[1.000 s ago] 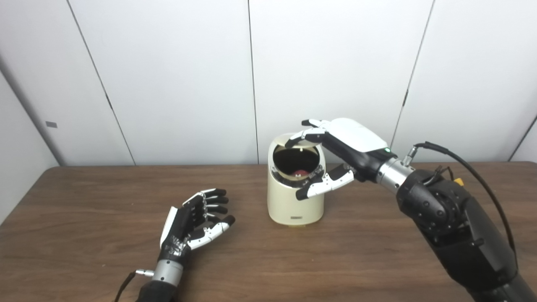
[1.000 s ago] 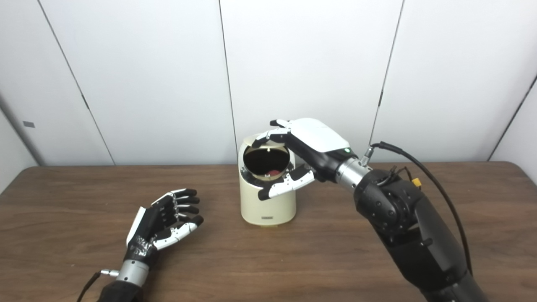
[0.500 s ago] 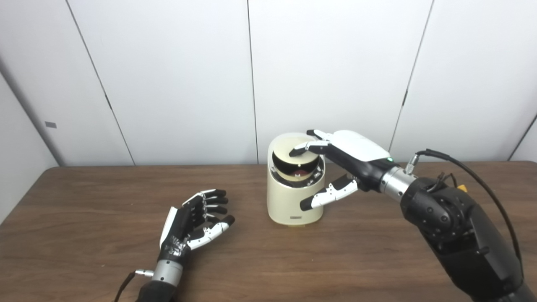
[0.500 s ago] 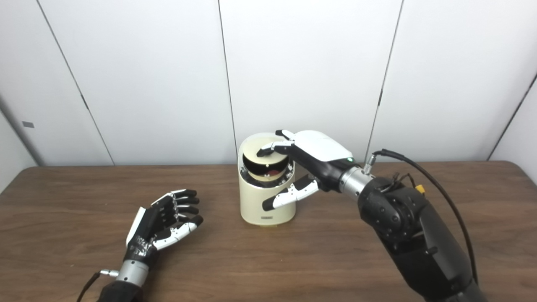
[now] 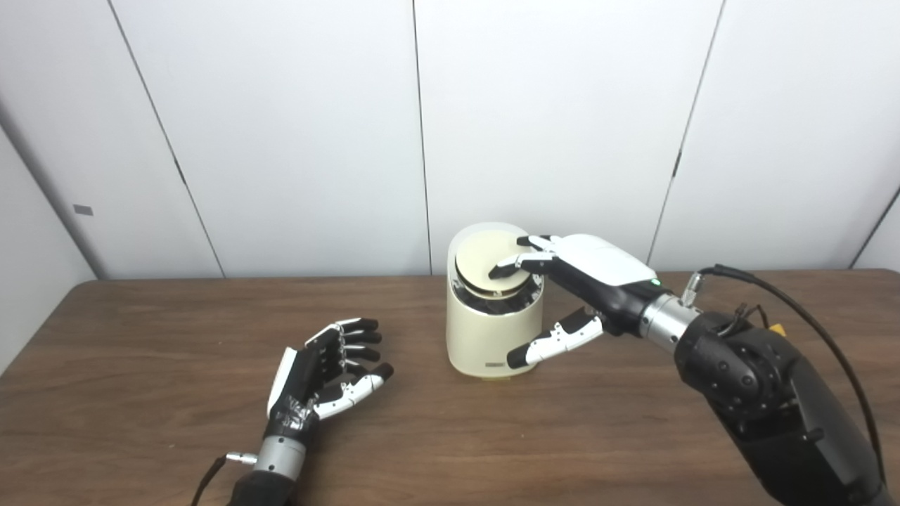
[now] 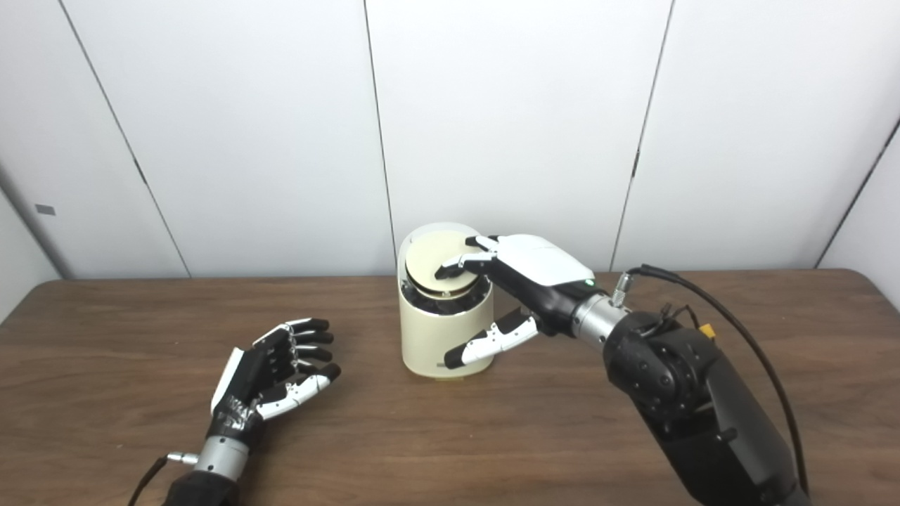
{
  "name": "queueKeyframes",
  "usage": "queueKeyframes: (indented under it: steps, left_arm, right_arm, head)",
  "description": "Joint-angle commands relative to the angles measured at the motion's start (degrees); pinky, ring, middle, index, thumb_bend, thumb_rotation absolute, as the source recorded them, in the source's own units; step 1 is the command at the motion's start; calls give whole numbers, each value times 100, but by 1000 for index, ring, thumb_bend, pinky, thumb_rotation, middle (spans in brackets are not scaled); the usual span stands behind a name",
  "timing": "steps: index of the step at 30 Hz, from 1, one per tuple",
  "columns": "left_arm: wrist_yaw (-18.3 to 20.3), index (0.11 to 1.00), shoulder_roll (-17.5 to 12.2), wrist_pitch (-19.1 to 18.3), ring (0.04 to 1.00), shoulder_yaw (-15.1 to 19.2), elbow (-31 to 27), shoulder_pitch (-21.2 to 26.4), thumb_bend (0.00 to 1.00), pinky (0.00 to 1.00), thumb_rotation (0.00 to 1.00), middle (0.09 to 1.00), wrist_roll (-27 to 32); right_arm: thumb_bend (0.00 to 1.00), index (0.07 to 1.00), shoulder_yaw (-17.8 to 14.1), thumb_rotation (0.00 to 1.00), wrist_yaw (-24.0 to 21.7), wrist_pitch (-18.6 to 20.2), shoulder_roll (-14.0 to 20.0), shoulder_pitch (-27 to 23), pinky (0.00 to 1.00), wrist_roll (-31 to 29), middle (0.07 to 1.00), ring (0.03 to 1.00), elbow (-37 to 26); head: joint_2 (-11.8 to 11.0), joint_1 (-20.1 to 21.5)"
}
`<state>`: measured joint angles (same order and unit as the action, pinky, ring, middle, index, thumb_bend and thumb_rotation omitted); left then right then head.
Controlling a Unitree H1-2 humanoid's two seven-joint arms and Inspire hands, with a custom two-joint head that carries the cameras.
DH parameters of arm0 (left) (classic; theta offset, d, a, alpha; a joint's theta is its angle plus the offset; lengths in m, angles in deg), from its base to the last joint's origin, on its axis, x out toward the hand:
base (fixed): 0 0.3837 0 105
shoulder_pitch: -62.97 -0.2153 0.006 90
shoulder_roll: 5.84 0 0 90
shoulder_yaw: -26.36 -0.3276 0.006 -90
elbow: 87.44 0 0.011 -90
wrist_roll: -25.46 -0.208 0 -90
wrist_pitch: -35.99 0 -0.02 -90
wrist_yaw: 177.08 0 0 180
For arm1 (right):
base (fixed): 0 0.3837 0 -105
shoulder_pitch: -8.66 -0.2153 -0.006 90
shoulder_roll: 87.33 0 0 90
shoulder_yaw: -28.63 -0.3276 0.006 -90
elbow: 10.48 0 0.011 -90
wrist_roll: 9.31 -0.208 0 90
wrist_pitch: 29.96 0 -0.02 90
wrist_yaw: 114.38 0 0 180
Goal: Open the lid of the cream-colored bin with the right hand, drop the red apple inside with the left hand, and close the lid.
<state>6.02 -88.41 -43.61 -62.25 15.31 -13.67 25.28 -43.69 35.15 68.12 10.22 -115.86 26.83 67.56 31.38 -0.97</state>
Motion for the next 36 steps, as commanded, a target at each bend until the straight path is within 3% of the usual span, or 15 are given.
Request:
queueKeyframes:
  steps: [1,7,14,18,25,36]
  left_arm:
    - [-26,721,52,-2,619,3,5,-187,636,488,73,684,16]
    - [0,724,59,-3,618,-7,-13,-198,628,488,54,687,32]
    - [-28,719,65,-35,620,-23,-55,-218,648,492,99,684,-31]
    - [-37,722,73,-78,623,-31,-102,-235,651,494,107,686,-49]
    - [-58,720,94,-105,623,-33,-159,-266,648,491,101,685,-73]
    - [-99,719,135,-186,623,-20,-213,-287,652,494,99,682,-90]
  right_arm:
    - [732,793,-62,589,52,-133,129,-172,1000,17,799,968,-154]
    - [735,792,-40,584,19,-199,145,-143,997,-8,792,961,-178]
    - [740,795,7,566,-116,-133,107,-161,965,-4,795,968,-183]
    - [756,793,132,568,-91,-278,149,-217,939,239,790,956,-130]
    - [765,802,536,621,-368,-506,328,-418,999,942,798,981,-22]
    - [806,811,692,624,-648,-511,392,-476,965,1048,804,959,121]
  head:
    - [7,-9]
    - [45,-18]
    - [72,-27]
    - [99,-46]
    - [131,-57]
    - [146,-70]
